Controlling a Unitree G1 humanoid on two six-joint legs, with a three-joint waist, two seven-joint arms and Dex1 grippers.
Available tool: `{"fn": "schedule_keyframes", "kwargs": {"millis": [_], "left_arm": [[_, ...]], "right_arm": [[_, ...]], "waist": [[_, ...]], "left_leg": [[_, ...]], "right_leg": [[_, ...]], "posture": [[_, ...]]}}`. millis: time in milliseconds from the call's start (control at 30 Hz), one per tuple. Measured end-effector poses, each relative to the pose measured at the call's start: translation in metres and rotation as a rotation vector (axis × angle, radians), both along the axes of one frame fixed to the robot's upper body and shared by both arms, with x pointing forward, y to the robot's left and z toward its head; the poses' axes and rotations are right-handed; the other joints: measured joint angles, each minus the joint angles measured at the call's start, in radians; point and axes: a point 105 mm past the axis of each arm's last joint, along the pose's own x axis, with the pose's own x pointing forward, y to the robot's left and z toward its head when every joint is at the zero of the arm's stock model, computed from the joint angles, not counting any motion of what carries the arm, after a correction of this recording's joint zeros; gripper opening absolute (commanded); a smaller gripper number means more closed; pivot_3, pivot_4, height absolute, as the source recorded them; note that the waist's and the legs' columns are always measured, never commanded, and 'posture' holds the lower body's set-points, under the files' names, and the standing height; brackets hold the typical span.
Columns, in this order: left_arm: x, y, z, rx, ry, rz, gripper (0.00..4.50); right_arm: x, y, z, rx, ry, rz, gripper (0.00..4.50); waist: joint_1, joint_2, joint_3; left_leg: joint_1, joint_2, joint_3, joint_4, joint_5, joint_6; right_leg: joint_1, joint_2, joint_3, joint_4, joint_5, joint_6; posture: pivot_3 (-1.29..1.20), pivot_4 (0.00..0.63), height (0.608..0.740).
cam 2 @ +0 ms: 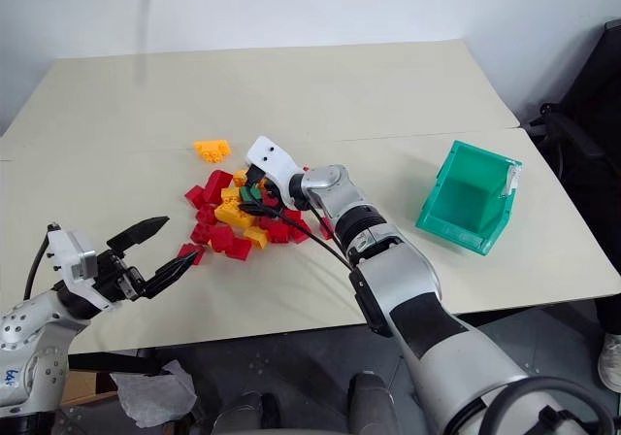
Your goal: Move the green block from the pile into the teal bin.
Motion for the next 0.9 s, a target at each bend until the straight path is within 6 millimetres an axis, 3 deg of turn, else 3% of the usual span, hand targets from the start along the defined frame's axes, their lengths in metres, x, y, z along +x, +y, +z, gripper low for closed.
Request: {"fn": "schedule_keyframes", "kwargs": {"millis": [200, 300, 500, 900], "left_arm": [[0.001, 0.000, 0.001, 0.001, -0.007, -0.001, 4.50], [0.001, -0.001, 0.002, 0.001, -0.009, -0.002, 4.50], [0.000, 0.000, 0.000, 0.001, -0.001, 0.000, 4.50], [-0.001, 0.000, -0.003, -0.008, 0.007, 0.007, 4.50]], "right_arm": [[-0.004, 0.006, -0.003, -0.013, 0.006, 0.016, 4.45], [-0.004, 0.006, -0.006, -0.012, 0.042, 0.005, 3.87], [-0.002, 0.005, -0.004, -0.020, 0.061, -0.015, 2.04], [0.001, -0.009, -0.008, -0.095, 0.068, -0.018, 2.04]], "waist": [[-0.001, 0.000, 0.000], [0.000, 0.000, 0.000], [0.002, 0.000, 0.000], [0.005, -0.001, -0.001]], "left_leg": [[0.000, 0.000, 0.000, 0.000, 0.000, 0.000], [0.001, 0.000, 0.000, 0.000, 0.000, 0.000], [0.001, 0.000, 0.000, 0.002, 0.000, 0.000], [0.001, 0.001, 0.000, 0.002, 0.000, 0.000]], "right_leg": [[0.000, 0.000, 0.000, 0.000, 0.000, 0.000], [0.001, 0.000, 0.000, 0.001, 0.000, 0.000], [0.002, 0.000, 0.000, 0.001, 0.000, 0.000], [0.001, 0.000, 0.000, 0.001, 0.000, 0.000]], "posture": [[0.00, 0.150, 0.740], [0.00, 0.150, 0.740], [0.00, 0.150, 0.740], [0.00, 0.150, 0.740]]}}
